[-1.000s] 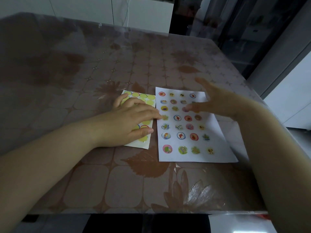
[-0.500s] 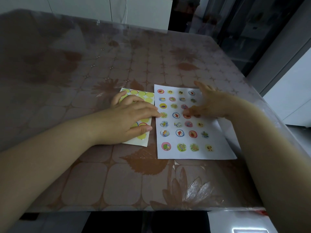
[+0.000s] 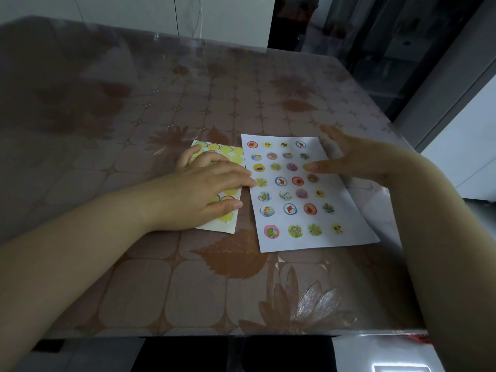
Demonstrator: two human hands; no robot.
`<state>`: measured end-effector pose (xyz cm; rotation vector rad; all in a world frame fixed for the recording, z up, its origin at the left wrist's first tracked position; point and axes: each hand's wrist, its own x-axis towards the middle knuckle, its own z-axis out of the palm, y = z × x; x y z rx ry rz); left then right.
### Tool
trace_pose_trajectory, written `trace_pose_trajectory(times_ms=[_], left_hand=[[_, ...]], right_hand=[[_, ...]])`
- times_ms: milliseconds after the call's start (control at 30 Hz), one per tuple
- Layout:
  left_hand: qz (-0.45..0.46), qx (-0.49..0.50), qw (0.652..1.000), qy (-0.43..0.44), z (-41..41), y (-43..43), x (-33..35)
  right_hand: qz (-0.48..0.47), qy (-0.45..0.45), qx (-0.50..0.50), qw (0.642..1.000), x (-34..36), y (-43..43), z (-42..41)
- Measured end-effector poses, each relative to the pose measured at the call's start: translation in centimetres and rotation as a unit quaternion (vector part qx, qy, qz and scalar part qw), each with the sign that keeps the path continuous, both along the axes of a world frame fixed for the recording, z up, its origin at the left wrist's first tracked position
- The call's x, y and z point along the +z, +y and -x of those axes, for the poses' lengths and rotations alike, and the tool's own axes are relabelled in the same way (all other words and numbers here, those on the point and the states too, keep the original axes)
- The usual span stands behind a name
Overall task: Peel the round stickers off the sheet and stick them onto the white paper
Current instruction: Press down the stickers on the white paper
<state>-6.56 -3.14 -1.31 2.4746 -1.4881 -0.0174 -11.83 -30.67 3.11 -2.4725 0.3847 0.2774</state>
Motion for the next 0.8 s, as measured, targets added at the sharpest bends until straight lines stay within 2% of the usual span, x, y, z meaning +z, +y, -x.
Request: trace_pose_trajectory(times_ms=[100, 267, 433, 533, 800], left_hand=[[0.004, -0.003, 1.000, -0.006, -0.1, 0.0, -0.2], [0.008, -0.005, 1.000, -0.010, -0.1, 0.0, -0.3], [0.009, -0.003, 1.000, -0.016, -0.1, 0.1, -0.2], [0.005, 0.000, 1.000, -0.018, 0.0, 0.1, -0.1], [-0.004, 0.001, 1.000, -0.026, -0.1, 0.1, 0.0]], right_hand=[[0.022, -0.010, -0.012, 1.000, 0.0, -0.3, 0.0], [0.084, 0.030, -0.020, 0.996, -0.8, -0.2, -0.5], [0.076, -0.005, -0.008, 0.997, -0.6, 0.1, -0.5], [0.024, -0.025, -0.002, 0.999, -0.1, 0.9, -0.3], [0.100, -0.051, 0.134, 0.985, -1.6, 6.8, -0.6]])
